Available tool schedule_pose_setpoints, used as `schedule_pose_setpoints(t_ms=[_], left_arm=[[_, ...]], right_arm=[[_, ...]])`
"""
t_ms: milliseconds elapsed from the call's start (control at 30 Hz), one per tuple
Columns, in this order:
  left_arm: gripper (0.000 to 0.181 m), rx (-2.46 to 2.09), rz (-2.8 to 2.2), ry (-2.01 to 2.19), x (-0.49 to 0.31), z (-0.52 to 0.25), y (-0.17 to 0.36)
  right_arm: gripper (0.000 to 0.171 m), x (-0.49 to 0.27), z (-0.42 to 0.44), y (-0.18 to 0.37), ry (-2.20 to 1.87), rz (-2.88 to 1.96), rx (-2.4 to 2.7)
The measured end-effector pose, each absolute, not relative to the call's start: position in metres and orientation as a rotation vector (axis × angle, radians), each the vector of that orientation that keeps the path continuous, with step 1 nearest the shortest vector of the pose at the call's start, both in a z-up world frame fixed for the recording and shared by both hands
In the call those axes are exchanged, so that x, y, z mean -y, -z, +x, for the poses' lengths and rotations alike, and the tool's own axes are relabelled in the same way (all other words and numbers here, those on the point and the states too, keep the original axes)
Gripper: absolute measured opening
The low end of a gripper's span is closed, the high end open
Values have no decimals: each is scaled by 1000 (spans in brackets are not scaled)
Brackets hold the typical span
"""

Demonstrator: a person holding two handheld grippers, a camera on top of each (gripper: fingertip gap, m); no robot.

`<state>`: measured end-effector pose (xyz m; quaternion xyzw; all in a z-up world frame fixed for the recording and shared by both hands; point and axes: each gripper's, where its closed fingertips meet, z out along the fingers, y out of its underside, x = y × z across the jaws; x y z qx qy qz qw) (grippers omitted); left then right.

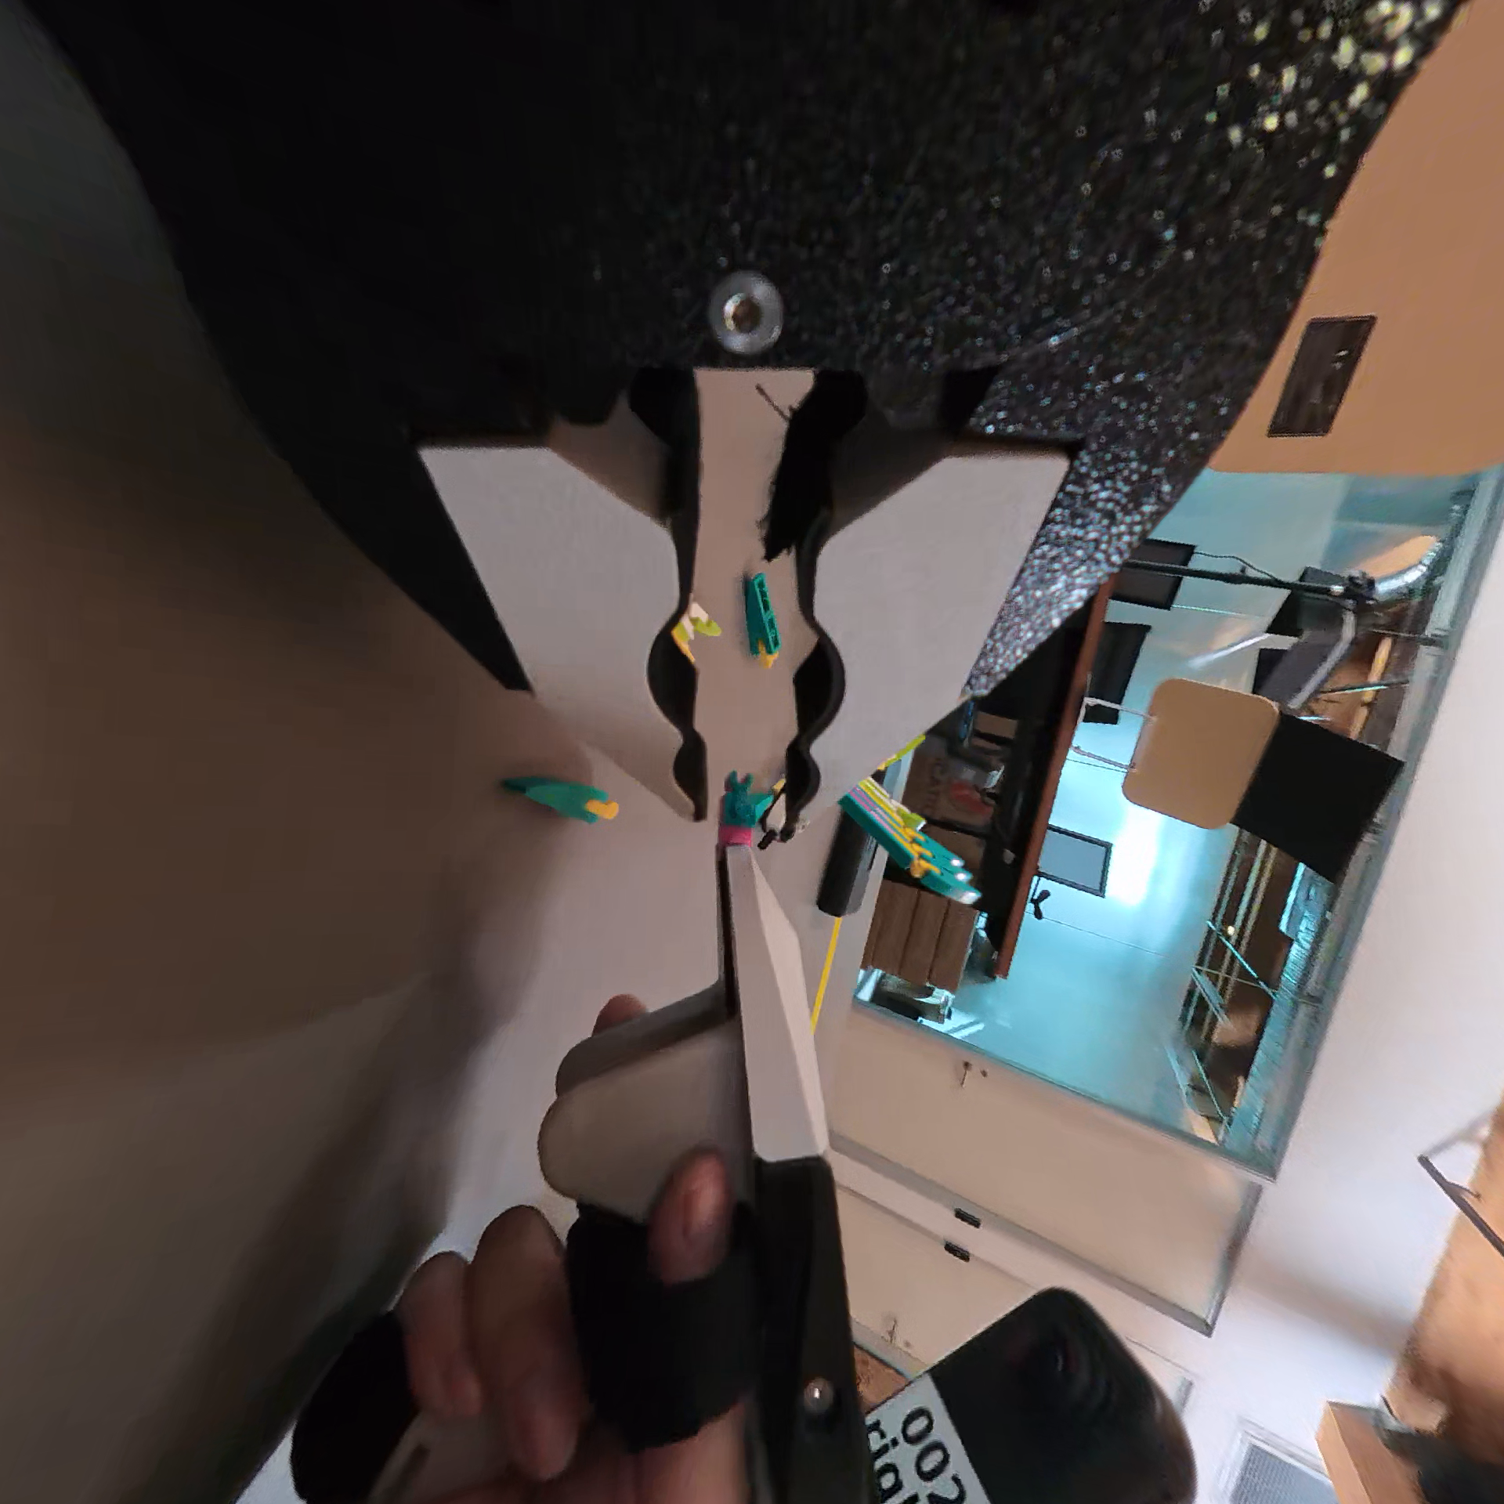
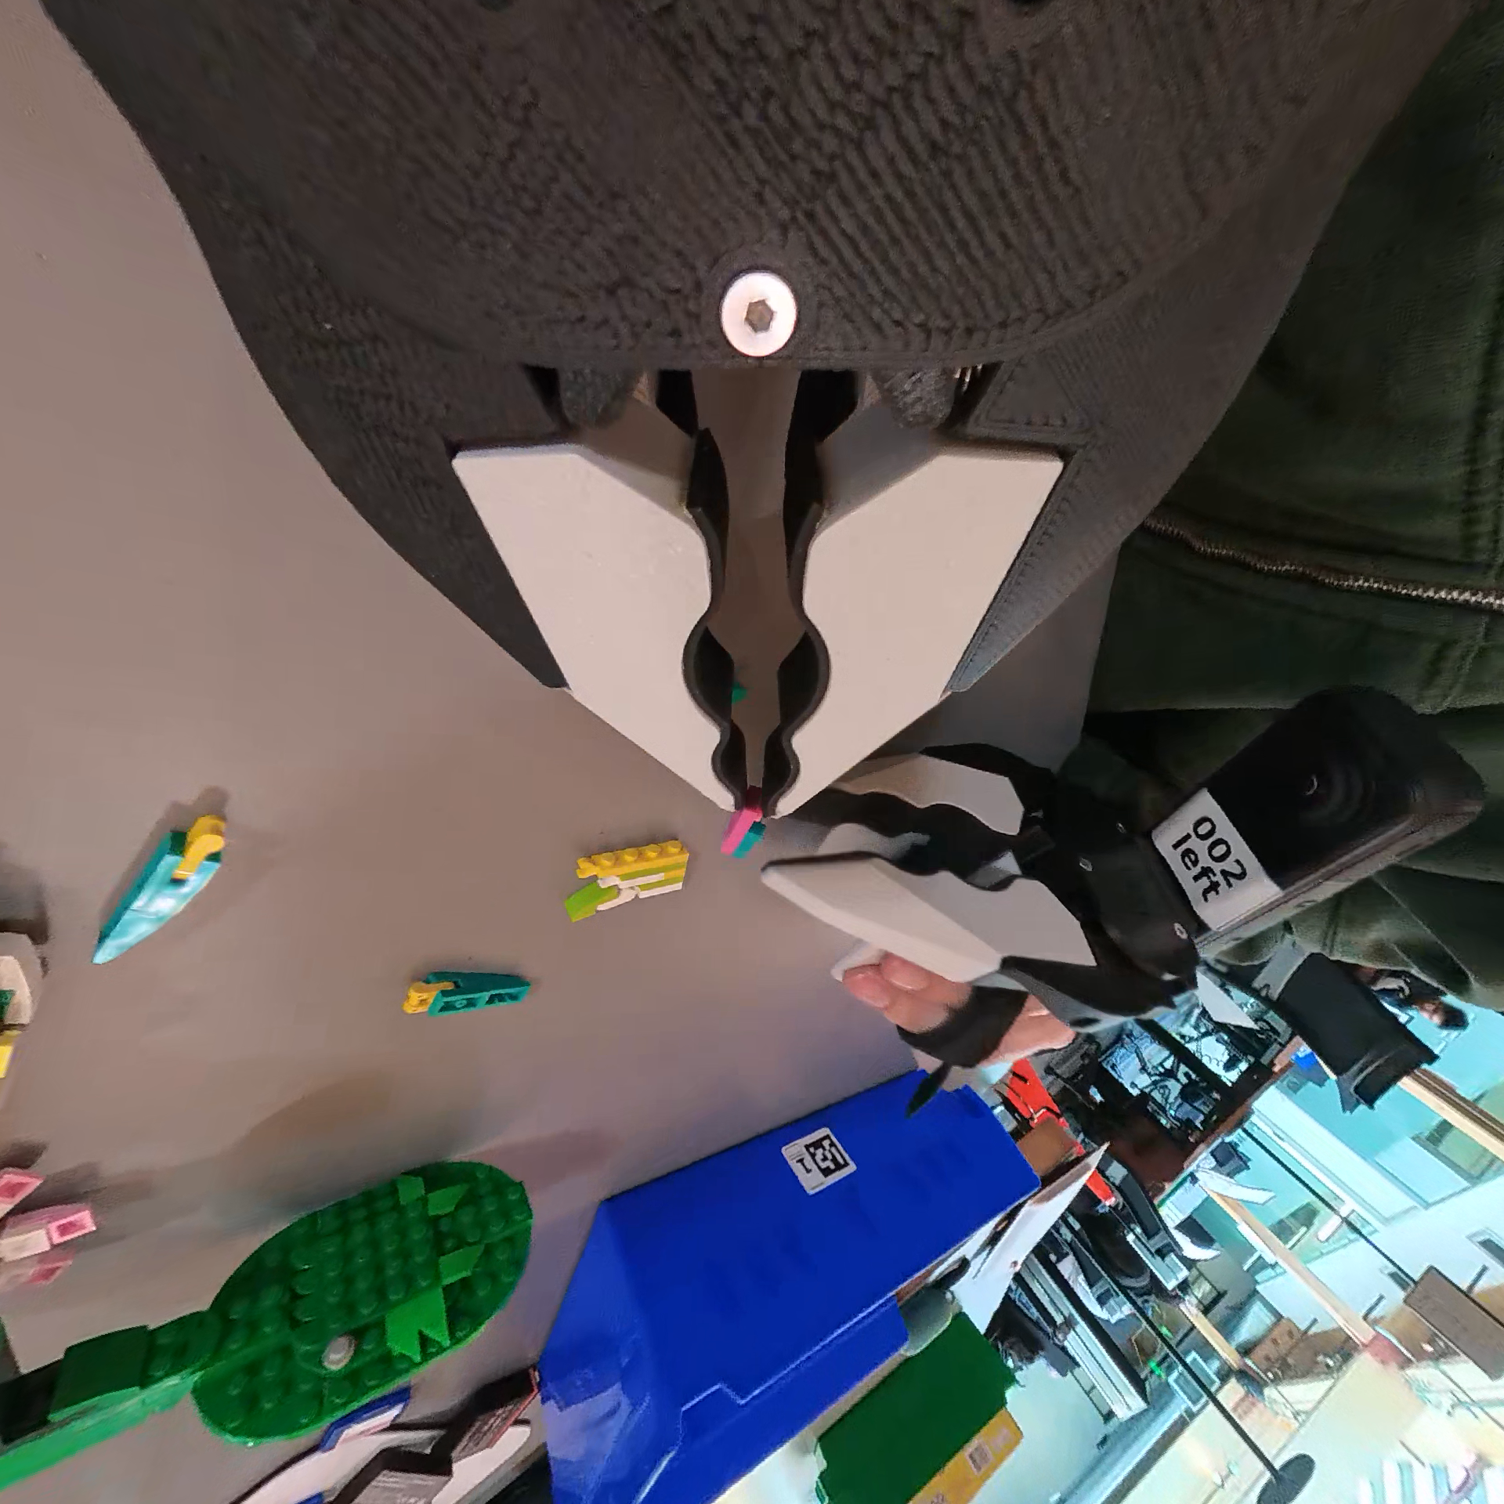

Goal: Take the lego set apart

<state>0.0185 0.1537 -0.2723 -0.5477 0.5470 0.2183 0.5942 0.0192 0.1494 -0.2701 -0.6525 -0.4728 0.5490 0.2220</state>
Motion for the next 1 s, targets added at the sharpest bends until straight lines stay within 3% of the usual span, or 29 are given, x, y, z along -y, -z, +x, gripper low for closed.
schedule_pose_setpoints(t_ms=[267, 400, 567, 1000], left_arm=[[6, -1273, -1317, -454, -148, 24, 267], [6, -1029, -1497, 137, -138, 29, 252], [5, -829, -1493, 706, -125, 34, 227], [5, -761, -1454, 922, -118, 37, 216]], right_arm=[[2, -143, 18, 268, -1484, -1706, 1377], [23, -135, 22, 245, -1396, -1383, 1459], [10, -121, 25, 226, -1424, -1190, 1469], [9, -113, 28, 212, -1579, -1130, 1386]])
